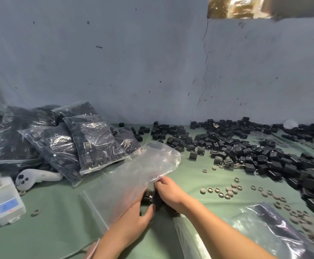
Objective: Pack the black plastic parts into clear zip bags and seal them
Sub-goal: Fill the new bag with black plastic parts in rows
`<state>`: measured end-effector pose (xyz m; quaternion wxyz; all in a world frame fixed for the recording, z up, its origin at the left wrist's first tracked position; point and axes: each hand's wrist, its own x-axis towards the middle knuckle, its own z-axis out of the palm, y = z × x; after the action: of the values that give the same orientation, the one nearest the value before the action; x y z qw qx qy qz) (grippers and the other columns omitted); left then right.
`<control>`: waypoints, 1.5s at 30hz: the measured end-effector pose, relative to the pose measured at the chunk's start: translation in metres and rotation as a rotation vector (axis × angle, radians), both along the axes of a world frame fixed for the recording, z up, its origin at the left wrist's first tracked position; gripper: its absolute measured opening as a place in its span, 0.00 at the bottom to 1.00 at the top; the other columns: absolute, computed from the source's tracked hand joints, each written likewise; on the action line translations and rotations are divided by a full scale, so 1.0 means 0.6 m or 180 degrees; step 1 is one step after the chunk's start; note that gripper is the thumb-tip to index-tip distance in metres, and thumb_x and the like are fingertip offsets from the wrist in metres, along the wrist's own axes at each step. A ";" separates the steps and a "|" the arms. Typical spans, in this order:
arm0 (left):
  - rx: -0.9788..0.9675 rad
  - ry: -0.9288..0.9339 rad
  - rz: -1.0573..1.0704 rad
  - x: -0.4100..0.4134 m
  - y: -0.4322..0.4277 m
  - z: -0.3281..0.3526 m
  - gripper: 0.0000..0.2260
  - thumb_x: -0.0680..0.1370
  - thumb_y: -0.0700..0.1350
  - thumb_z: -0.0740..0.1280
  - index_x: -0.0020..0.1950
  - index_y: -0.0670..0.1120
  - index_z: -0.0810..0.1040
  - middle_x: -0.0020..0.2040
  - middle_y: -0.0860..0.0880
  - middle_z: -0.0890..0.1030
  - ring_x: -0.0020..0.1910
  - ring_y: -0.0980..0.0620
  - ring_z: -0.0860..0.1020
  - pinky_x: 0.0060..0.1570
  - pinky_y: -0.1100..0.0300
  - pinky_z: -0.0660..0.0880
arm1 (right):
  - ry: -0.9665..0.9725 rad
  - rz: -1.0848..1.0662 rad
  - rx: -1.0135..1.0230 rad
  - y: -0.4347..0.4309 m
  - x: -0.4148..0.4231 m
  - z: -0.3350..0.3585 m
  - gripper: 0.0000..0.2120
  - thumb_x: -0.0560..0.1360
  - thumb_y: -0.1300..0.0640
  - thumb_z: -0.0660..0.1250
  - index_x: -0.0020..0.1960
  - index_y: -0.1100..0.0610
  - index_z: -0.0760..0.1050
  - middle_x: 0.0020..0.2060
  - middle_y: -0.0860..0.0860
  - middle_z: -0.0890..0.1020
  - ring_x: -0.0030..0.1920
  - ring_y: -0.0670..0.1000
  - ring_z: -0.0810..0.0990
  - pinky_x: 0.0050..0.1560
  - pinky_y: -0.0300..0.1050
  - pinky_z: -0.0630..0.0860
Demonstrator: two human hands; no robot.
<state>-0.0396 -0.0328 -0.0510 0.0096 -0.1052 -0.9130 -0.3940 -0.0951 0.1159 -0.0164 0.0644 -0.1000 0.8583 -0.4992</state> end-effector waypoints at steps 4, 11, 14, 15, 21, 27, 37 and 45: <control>-0.0303 0.0095 -0.0183 -0.002 0.004 0.008 0.33 0.76 0.63 0.61 0.79 0.59 0.56 0.76 0.63 0.62 0.71 0.67 0.62 0.67 0.74 0.57 | -0.0430 -0.0253 -0.0888 0.022 0.026 0.021 0.17 0.80 0.67 0.54 0.50 0.49 0.77 0.61 0.63 0.80 0.63 0.63 0.76 0.39 0.34 0.73; -0.0914 -0.0166 -0.0277 -0.003 0.033 0.024 0.51 0.63 0.81 0.59 0.79 0.63 0.44 0.79 0.56 0.58 0.76 0.54 0.61 0.71 0.58 0.62 | 0.0119 -0.0806 -0.0393 0.094 0.074 0.019 0.17 0.83 0.60 0.54 0.65 0.49 0.75 0.58 0.50 0.82 0.62 0.49 0.78 0.64 0.43 0.72; -0.1133 -0.0050 -0.0368 -0.006 0.046 0.030 0.44 0.69 0.76 0.59 0.79 0.63 0.46 0.79 0.53 0.61 0.75 0.51 0.64 0.71 0.57 0.63 | 0.0718 -0.0821 0.0115 0.126 0.117 0.017 0.16 0.82 0.60 0.56 0.62 0.46 0.77 0.54 0.44 0.82 0.55 0.40 0.78 0.51 0.25 0.69; -0.1243 0.0027 -0.0415 -0.006 0.051 0.031 0.41 0.70 0.75 0.58 0.79 0.63 0.48 0.80 0.53 0.58 0.76 0.51 0.62 0.71 0.57 0.62 | 0.0890 -0.0804 0.0315 0.137 0.131 0.012 0.16 0.82 0.60 0.57 0.62 0.46 0.77 0.54 0.43 0.82 0.54 0.38 0.78 0.51 0.23 0.68; -0.1228 0.0534 -0.0364 0.008 0.059 0.006 0.26 0.75 0.63 0.61 0.73 0.61 0.64 0.72 0.56 0.67 0.64 0.56 0.72 0.61 0.65 0.67 | 0.1054 -0.0612 0.1145 0.161 0.192 -0.034 0.16 0.85 0.50 0.55 0.70 0.44 0.72 0.64 0.39 0.77 0.64 0.41 0.73 0.69 0.40 0.65; -0.0961 0.0966 0.0097 0.019 0.057 -0.016 0.17 0.78 0.62 0.61 0.67 0.62 0.69 0.60 0.64 0.73 0.52 0.63 0.73 0.49 0.66 0.68 | 0.1165 -0.0709 0.1517 0.146 0.207 -0.071 0.19 0.85 0.43 0.49 0.68 0.44 0.73 0.62 0.39 0.74 0.60 0.40 0.67 0.69 0.40 0.60; -0.0878 0.1286 0.0601 0.037 0.058 -0.008 0.17 0.75 0.67 0.60 0.61 0.64 0.72 0.53 0.65 0.76 0.57 0.60 0.74 0.48 0.57 0.77 | 0.1208 -0.0722 0.1426 0.155 0.203 -0.081 0.16 0.84 0.42 0.50 0.61 0.44 0.74 0.57 0.38 0.74 0.57 0.40 0.68 0.64 0.36 0.62; -0.0791 0.1288 0.0160 0.046 0.060 -0.001 0.17 0.72 0.67 0.62 0.57 0.63 0.74 0.51 0.68 0.72 0.54 0.64 0.73 0.48 0.62 0.74 | 0.1262 -0.0755 0.1419 0.158 0.207 -0.081 0.16 0.85 0.43 0.50 0.60 0.45 0.74 0.53 0.37 0.73 0.54 0.39 0.68 0.61 0.34 0.63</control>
<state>-0.0120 0.0033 -0.0515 0.1891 -0.1596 -0.9363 -0.2491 0.0291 0.2104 -0.0653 -0.1424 -0.0781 0.9480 -0.2737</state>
